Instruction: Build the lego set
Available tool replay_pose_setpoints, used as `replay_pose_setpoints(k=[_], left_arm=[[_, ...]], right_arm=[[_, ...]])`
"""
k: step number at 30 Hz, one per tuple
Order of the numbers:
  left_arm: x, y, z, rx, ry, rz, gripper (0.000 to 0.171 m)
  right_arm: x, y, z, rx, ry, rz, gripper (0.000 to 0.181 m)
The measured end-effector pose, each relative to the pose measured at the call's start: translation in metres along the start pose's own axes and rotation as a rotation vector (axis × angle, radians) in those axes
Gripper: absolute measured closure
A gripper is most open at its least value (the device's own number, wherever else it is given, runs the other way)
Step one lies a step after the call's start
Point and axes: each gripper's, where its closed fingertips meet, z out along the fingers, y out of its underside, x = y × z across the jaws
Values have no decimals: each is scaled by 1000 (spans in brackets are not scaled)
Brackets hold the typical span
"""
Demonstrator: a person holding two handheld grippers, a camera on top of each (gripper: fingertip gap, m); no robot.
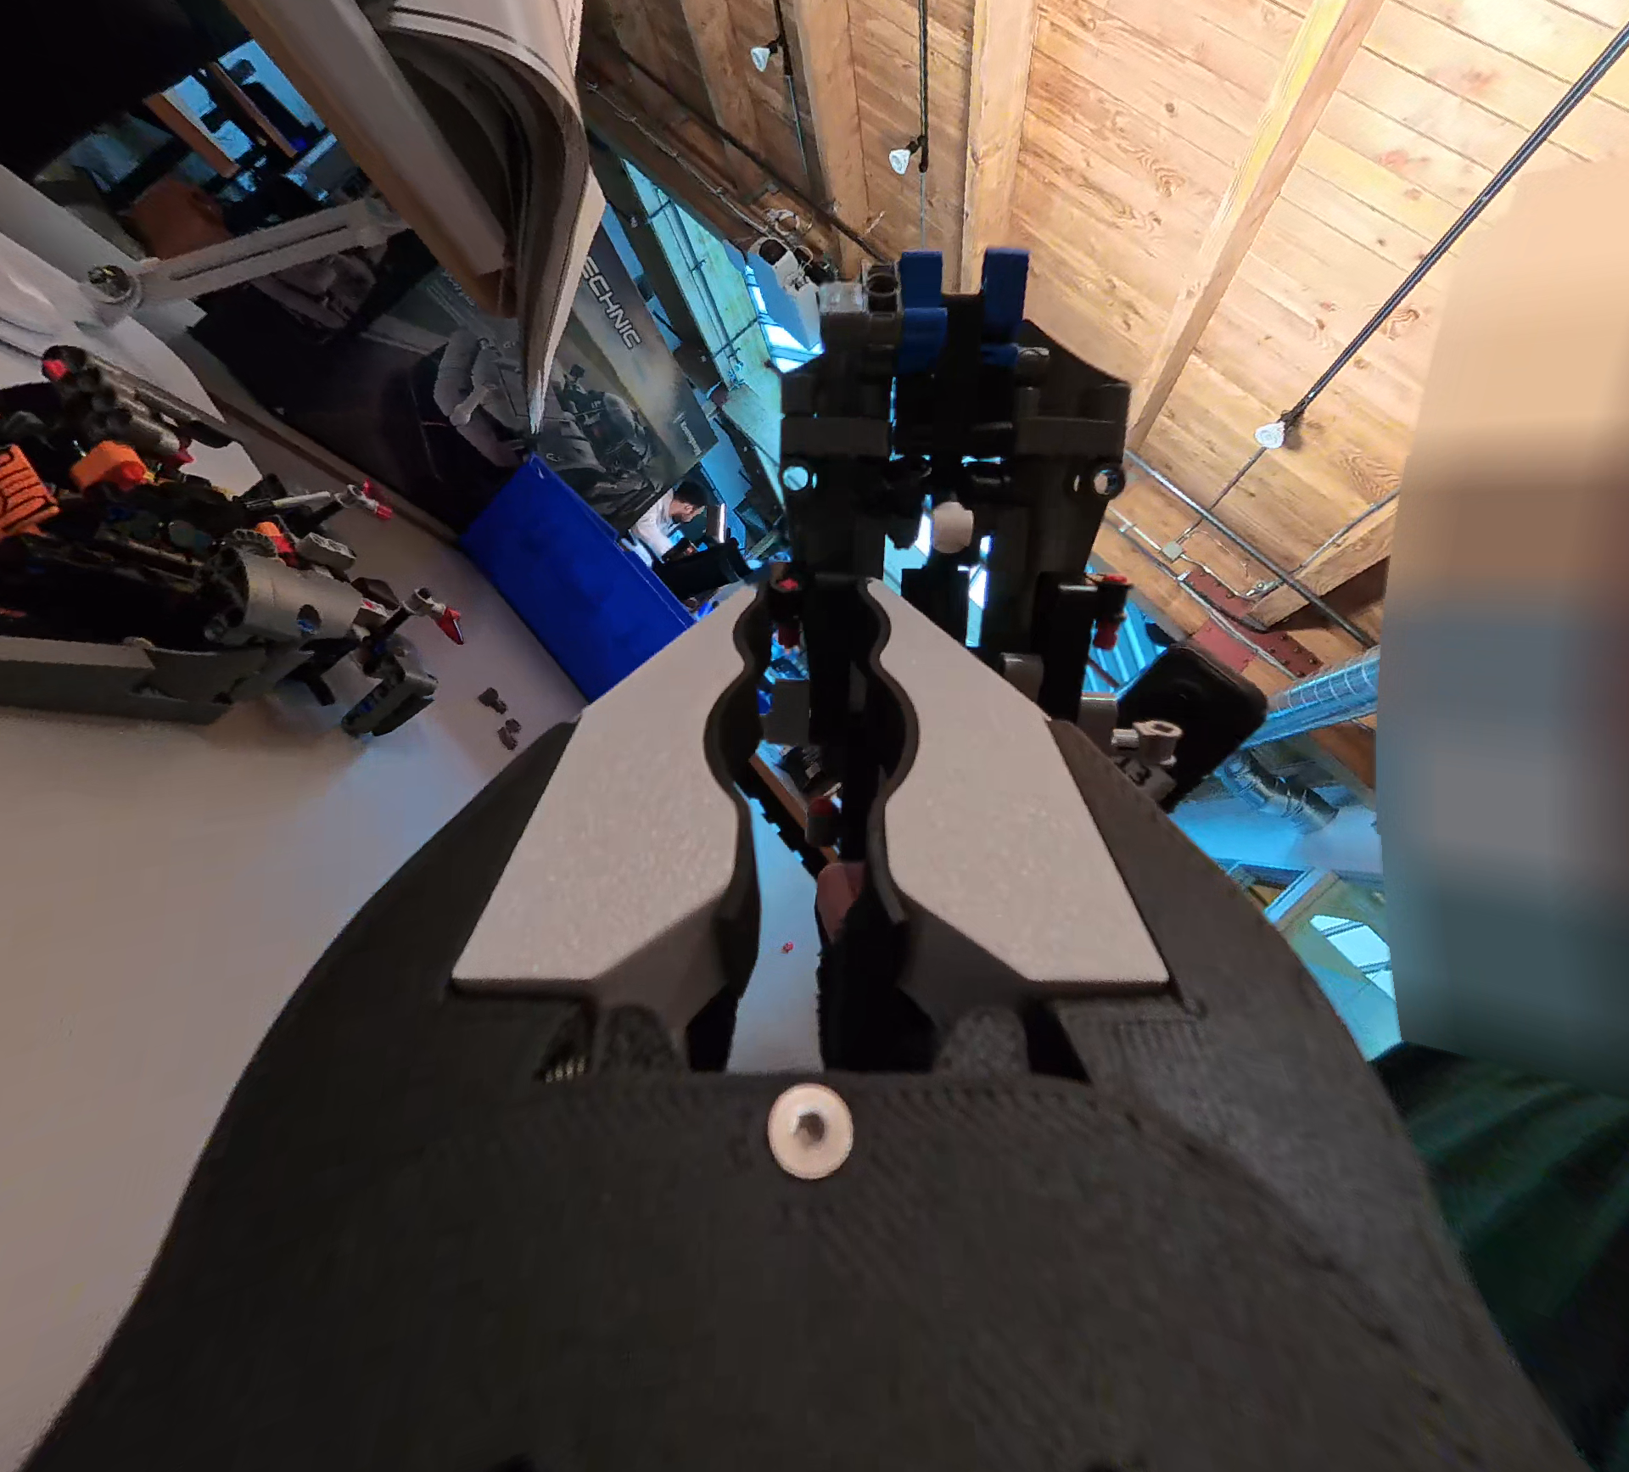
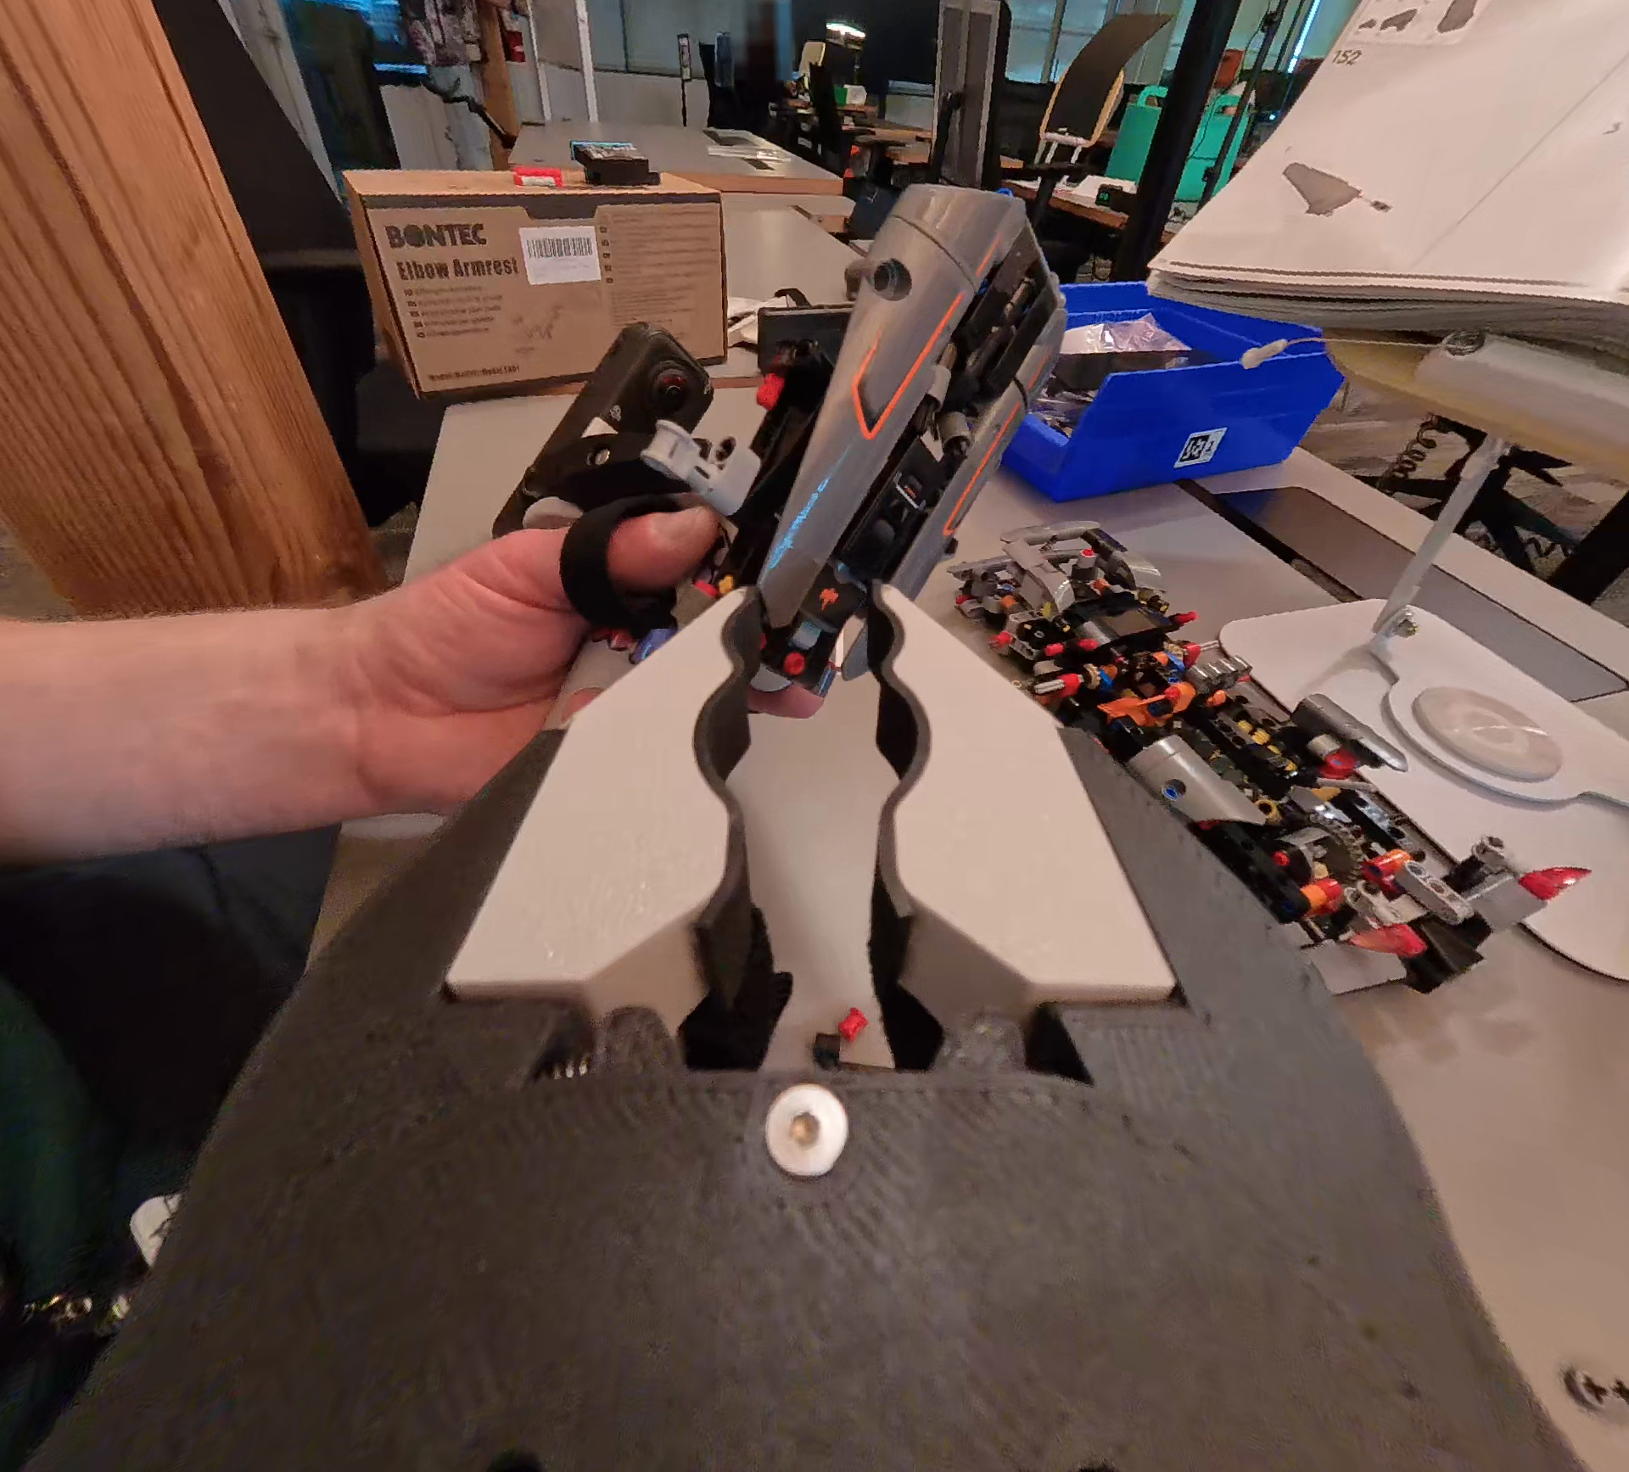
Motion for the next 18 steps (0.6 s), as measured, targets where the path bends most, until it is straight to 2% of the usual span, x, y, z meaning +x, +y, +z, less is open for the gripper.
replay_pose_setpoints(k=[4, 12, 18], left_arm=[[-2, -2, -1, -3, -34, 30, 157], [-2, -4, -1, -17, -85, 83, 157], [-1, -7, 0, -52, -152, 188, 156]], right_arm=[[-1, -3, 0, 6, 9, -16, 174], [10, -8, -5, 29, 16, 57, 176], [9, 3, -3, 27, -22, 129, 176]])
